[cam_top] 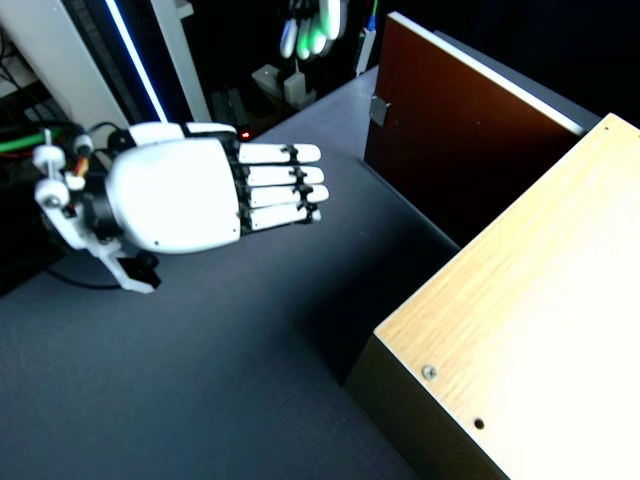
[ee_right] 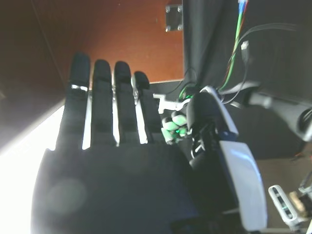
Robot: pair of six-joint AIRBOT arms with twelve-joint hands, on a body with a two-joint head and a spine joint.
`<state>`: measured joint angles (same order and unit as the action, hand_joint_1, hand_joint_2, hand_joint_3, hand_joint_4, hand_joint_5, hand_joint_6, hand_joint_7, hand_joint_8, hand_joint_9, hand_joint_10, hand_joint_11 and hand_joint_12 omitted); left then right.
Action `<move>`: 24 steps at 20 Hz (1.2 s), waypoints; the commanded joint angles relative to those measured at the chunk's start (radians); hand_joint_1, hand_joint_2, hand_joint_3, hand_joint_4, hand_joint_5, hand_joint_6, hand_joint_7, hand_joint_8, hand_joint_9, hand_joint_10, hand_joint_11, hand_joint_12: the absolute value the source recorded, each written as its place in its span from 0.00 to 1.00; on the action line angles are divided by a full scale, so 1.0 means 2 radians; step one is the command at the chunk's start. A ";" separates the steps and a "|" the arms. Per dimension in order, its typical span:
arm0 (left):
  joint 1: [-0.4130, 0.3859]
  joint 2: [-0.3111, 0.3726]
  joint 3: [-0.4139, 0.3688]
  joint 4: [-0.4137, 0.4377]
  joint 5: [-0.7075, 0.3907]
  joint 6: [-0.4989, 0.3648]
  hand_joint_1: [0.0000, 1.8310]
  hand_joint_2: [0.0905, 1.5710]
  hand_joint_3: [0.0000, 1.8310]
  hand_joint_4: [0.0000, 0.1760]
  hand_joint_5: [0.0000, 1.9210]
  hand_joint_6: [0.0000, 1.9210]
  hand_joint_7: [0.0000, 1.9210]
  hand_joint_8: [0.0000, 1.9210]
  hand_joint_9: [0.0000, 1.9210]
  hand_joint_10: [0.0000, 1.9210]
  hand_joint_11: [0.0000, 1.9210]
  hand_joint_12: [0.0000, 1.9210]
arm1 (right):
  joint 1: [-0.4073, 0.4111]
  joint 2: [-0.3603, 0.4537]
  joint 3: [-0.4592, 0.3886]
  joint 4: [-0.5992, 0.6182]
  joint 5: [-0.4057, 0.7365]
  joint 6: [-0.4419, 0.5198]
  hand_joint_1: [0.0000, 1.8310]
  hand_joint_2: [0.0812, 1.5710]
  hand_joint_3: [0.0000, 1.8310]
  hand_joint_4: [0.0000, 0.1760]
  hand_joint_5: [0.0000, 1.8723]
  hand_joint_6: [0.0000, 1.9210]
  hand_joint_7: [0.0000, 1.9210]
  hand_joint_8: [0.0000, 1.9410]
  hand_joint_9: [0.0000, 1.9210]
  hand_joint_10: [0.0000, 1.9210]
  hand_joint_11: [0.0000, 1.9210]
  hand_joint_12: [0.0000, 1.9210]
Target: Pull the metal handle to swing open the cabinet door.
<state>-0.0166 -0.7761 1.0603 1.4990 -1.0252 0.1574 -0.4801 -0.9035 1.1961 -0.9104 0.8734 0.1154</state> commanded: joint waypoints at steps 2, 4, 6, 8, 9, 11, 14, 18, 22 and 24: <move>-0.005 0.004 0.001 -0.050 -0.013 0.004 0.00 0.96 0.00 0.00 0.27 0.00 0.29 0.00 0.28 0.00 0.07 0.45 | 0.010 0.008 -0.011 0.024 0.039 0.001 0.00 1.00 0.03 0.00 0.11 0.00 0.13 0.00 0.13 0.00 0.00 0.45; -0.005 0.004 0.001 -0.050 -0.013 0.004 0.00 0.96 0.00 0.00 0.27 0.00 0.30 0.00 0.28 0.00 0.08 0.46 | 0.012 0.013 -0.015 0.017 0.038 0.001 0.00 1.00 0.03 0.00 0.10 0.00 0.13 0.00 0.13 0.00 0.00 0.45; -0.005 0.004 0.001 -0.050 -0.013 0.004 0.00 0.96 0.00 0.00 0.27 0.00 0.30 0.00 0.28 0.00 0.08 0.46 | 0.016 0.018 -0.021 0.002 0.038 0.001 0.00 1.00 0.02 0.00 0.10 0.00 0.13 0.00 0.13 0.00 0.00 0.44; -0.005 0.004 0.001 -0.050 -0.013 0.004 0.00 0.96 0.00 0.00 0.27 0.00 0.30 0.00 0.29 0.00 0.08 0.46 | 0.023 0.024 -0.028 -0.024 0.036 0.001 0.00 1.00 0.02 0.00 0.11 0.00 0.13 0.00 0.13 0.00 0.00 0.45; -0.005 0.004 0.001 -0.050 -0.013 0.004 0.00 0.96 0.00 0.00 0.27 0.00 0.30 0.00 0.29 0.00 0.08 0.46 | 0.029 0.025 -0.030 -0.040 0.035 0.001 0.00 1.00 0.02 0.00 0.11 0.00 0.13 0.00 0.13 0.00 0.00 0.45; -0.005 0.004 0.001 -0.050 -0.013 0.004 0.00 0.96 0.00 0.00 0.27 0.00 0.30 0.00 0.29 0.00 0.08 0.46 | 0.034 0.027 -0.033 -0.057 0.035 0.001 0.00 1.00 0.02 0.00 0.11 0.00 0.13 0.00 0.13 0.00 0.00 0.45; -0.005 0.004 0.001 -0.050 -0.013 0.004 0.00 0.96 0.00 0.00 0.27 0.00 0.30 0.00 0.28 0.00 0.08 0.46 | 0.052 0.034 -0.046 -0.103 0.023 0.001 0.00 1.00 0.02 0.00 0.11 0.00 0.14 0.00 0.14 0.00 0.00 0.46; -0.005 0.004 0.001 -0.050 -0.013 0.004 0.00 0.97 0.00 0.00 0.27 0.00 0.30 0.00 0.29 0.00 0.09 0.46 | 0.078 0.042 -0.063 -0.159 -0.001 0.001 0.00 1.00 0.01 0.00 0.11 0.00 0.13 0.00 0.13 0.00 0.00 0.45; -0.005 0.004 0.001 -0.050 -0.013 0.004 0.00 0.97 0.00 0.00 0.27 0.00 0.31 0.00 0.30 0.00 0.09 0.46 | 0.105 0.044 -0.079 -0.221 -0.014 0.001 0.00 1.00 0.01 0.00 0.11 0.00 0.13 0.00 0.13 0.00 0.00 0.45; -0.005 0.004 0.001 -0.050 -0.013 0.004 0.00 0.97 0.00 0.00 0.27 0.00 0.31 0.00 0.30 0.00 0.09 0.46 | 0.110 0.048 -0.089 -0.243 -0.019 0.001 0.00 1.00 0.01 0.00 0.11 0.00 0.13 0.00 0.13 0.00 0.00 0.45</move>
<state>-0.0166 -0.7761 1.0603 1.4990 -1.0264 0.1570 -0.2710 -0.8124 1.0134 -1.4830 0.7914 0.1154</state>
